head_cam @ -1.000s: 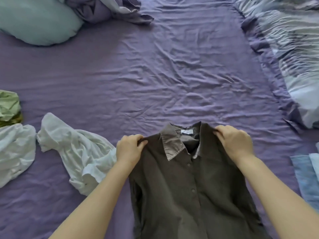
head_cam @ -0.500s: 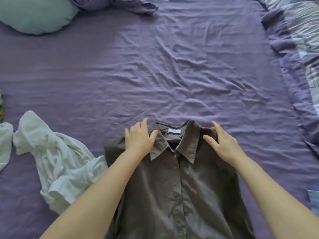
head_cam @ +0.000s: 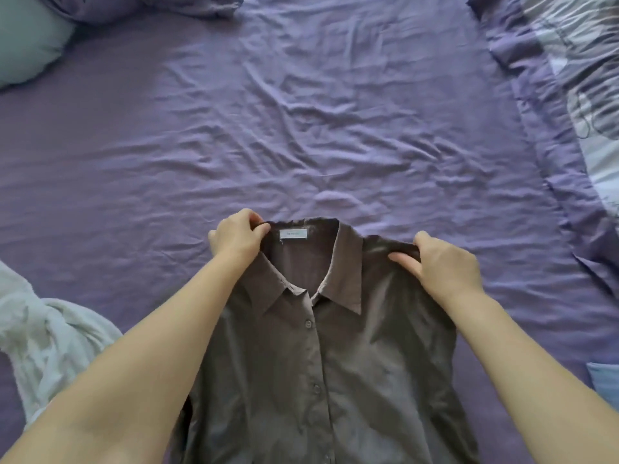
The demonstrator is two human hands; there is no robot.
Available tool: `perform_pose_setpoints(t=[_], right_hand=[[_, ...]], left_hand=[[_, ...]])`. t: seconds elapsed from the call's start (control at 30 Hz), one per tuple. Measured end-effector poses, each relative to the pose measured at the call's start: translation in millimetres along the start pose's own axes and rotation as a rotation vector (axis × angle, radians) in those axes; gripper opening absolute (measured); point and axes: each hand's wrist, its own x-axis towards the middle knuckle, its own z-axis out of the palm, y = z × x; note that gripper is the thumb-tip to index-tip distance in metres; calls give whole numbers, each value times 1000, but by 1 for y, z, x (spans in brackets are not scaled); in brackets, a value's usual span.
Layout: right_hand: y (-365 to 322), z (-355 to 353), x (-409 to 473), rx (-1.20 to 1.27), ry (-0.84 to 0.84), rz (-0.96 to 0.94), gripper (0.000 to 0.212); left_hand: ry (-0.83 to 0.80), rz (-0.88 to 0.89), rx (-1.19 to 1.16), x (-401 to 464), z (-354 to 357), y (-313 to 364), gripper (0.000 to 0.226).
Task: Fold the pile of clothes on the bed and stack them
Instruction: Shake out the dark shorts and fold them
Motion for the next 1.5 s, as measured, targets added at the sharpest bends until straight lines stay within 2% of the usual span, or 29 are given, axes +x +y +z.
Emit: perform_pose_setpoints(t=[0.1,0.13,0.2,0.23,0.3,0.33,0.37,0.43,0.53,0.73,0.87,0.97,1.13,1.23,1.3,1.5], right_hand=[[-14,4,0,-16,113,-75,45],[-20,6,-7,2,157,-103,46],[-31,16,-29,35,239,-127,47],[-34,24,-43,37,246,-128,47],[-36,42,-68,27,186,-118,52],[-33,49,-77,18,129,-114,56],[-30,55,-81,6,67,-112,61],[-22,63,-77,-10,-22,-101,69],[-16,73,-54,-10,-57,-64,73],[-10,95,-31,-73,-15,-49,75],[-9,84,-30,-120,-125,-39,77],[-13,67,-56,-75,-134,-38,73],[-25,70,-181,77,-26,-50,61],[-25,87,-232,40,-90,-161,62],[-15,98,-232,-8,-122,-207,61],[-6,98,-216,-81,-225,-134,67]], left_hand=[[197,100,51,-14,14,18,26],[275,185,33,-25,20,24,27],[427,467,25,-53,38,37,24],[446,647,34,-70,50,41,25],[353,985,121,-99,78,48,33],[281,1087,214,-107,89,49,39],[220,1116,329,-109,99,48,45],[123,989,515,-100,105,47,58],[-6,851,586,-71,108,40,76],[-48,791,555,-47,124,35,78],[-112,719,632,-55,110,47,80],[-61,666,591,-88,101,50,69],[84,739,241,-210,119,7,52],[-8,764,244,-272,144,-26,54],[-65,707,299,-280,153,-37,56],[-266,666,434,-261,152,-41,71]])
